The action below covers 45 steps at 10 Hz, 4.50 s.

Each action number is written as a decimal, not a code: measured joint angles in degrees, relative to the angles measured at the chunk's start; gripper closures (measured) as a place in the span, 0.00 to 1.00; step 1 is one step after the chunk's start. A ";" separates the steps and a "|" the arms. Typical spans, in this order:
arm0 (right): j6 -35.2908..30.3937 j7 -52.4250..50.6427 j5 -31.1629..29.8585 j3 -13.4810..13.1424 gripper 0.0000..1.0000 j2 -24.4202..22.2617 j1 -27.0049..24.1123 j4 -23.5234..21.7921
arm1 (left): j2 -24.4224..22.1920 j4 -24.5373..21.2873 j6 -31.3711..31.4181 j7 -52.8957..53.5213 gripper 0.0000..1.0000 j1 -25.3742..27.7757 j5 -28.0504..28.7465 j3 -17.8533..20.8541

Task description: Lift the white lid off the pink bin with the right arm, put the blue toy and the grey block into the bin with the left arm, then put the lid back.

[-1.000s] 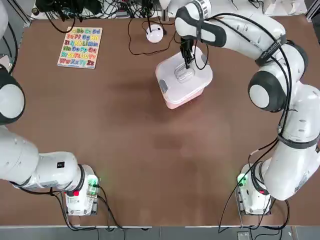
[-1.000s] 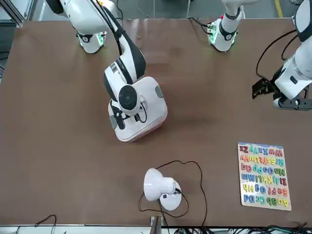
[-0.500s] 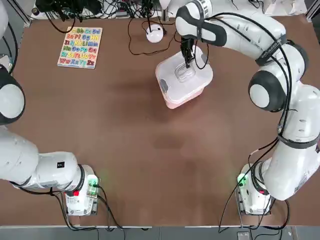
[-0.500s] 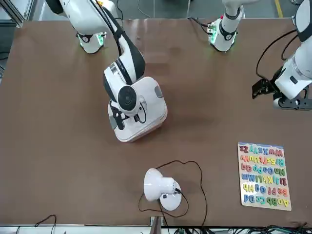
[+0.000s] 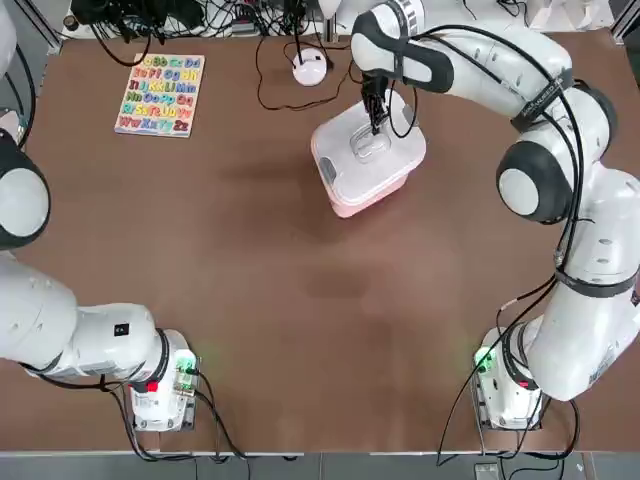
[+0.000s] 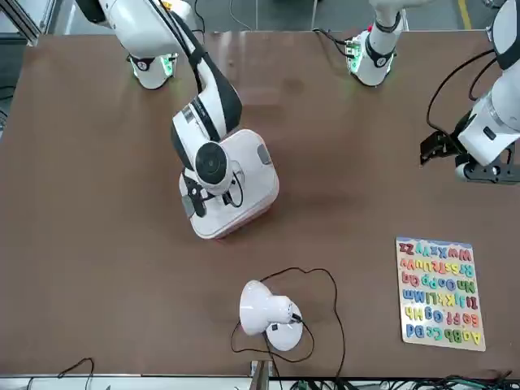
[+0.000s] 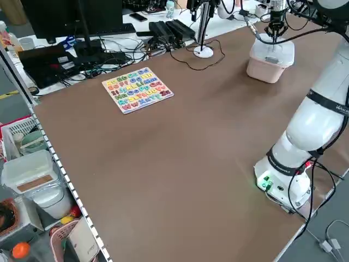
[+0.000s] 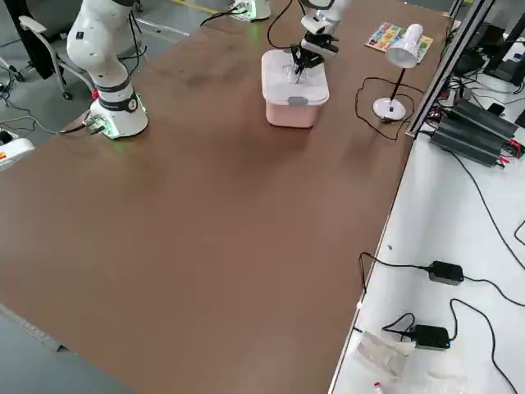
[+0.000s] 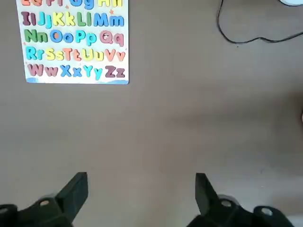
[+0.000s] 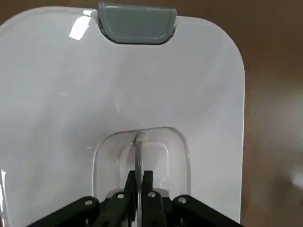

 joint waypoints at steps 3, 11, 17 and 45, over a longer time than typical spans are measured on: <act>0.05 0.32 0.00 0.01 0.93 0.00 0.03 0.01 | 0.00 0.00 0.00 0.00 0.00 0.00 0.00 0.00; 0.66 1.83 0.00 0.08 0.93 0.03 0.13 0.34 | 0.00 0.01 0.00 0.00 0.00 0.00 0.00 0.00; 1.12 1.87 -0.19 0.34 0.93 0.19 0.86 0.32 | 0.00 0.11 0.00 0.18 0.00 -0.01 0.00 0.00; -8.76 -87.12 -5.68 -5.63 0.07 -19.30 -25.57 1.69 | -5.88 6.61 -5.28 0.34 0.00 -2.83 -0.01 4.89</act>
